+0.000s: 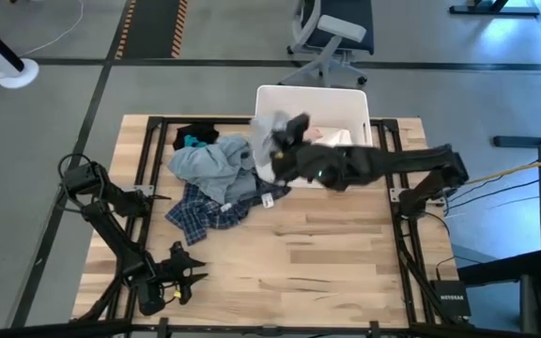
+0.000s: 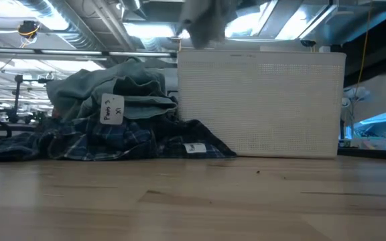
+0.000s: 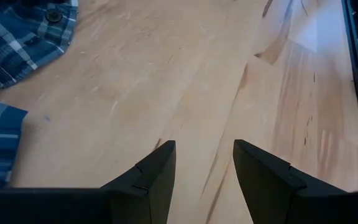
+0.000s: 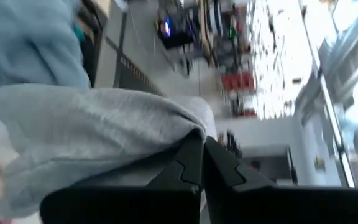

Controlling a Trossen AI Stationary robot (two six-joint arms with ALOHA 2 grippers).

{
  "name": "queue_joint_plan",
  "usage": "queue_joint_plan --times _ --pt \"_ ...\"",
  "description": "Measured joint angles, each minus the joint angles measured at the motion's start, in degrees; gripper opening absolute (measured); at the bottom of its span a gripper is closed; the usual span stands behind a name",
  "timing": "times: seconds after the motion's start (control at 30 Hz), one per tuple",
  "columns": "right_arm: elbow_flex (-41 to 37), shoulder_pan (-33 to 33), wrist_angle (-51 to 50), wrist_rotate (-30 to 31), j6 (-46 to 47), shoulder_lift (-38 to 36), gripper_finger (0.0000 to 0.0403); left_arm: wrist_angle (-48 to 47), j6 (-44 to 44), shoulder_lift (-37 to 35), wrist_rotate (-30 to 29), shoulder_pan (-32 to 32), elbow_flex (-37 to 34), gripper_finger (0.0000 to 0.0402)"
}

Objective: Sort clothes
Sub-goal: Put the gray boxer into the white laundry bin, then put the blue sock into the white laundry bin

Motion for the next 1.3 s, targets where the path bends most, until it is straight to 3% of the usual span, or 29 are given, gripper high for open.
queue_joint_plan --times 0.23,0.37,0.47,0.7,0.9,1.07,1.13,1.3 --pt "0.0 -9.2 -12.1 -0.4 10.1 -2.9 0.0007 -0.1 1.3 0.1 0.0 0.0 0.0 0.0156" --pt "-1.8 -15.3 -20.5 -8.4 22.5 -2.7 0.0021 -0.2 1.8 0.1 -0.2 0.0 0.0 0.0156" --pt "-4.4 -19.6 -24.6 -15.9 29.7 -2.7 0.004 -0.2 1.8 0.1 -0.2 -0.3 0.0 0.0156" --pt "-6.8 -24.0 -30.1 -18.2 37.3 -2.7 0.011 -0.1 1.9 0.1 -0.1 -0.4 0.0 0.0156" --pt "-4.8 -23.9 -32.0 -20.6 37.6 -2.7 0.0192 -0.2 3.8 0.1 4.6 -0.4 0.0 0.0156" --pt "-2.7 -19.6 -33.6 -26.8 38.0 -4.2 0.0228 -0.6 6.2 0.0 8.6 -0.3 0.1 0.0156" --pt "-3.8 -14.8 -32.1 -25.2 38.0 -5.0 0.0231 -5.3 6.9 -1.0 11.4 0.3 1.1 0.0156" --pt "-8.4 -2.2 -29.4 -13.2 37.9 -5.2 0.0232 -22.9 7.8 -7.1 12.5 3.3 6.6 0.0156"
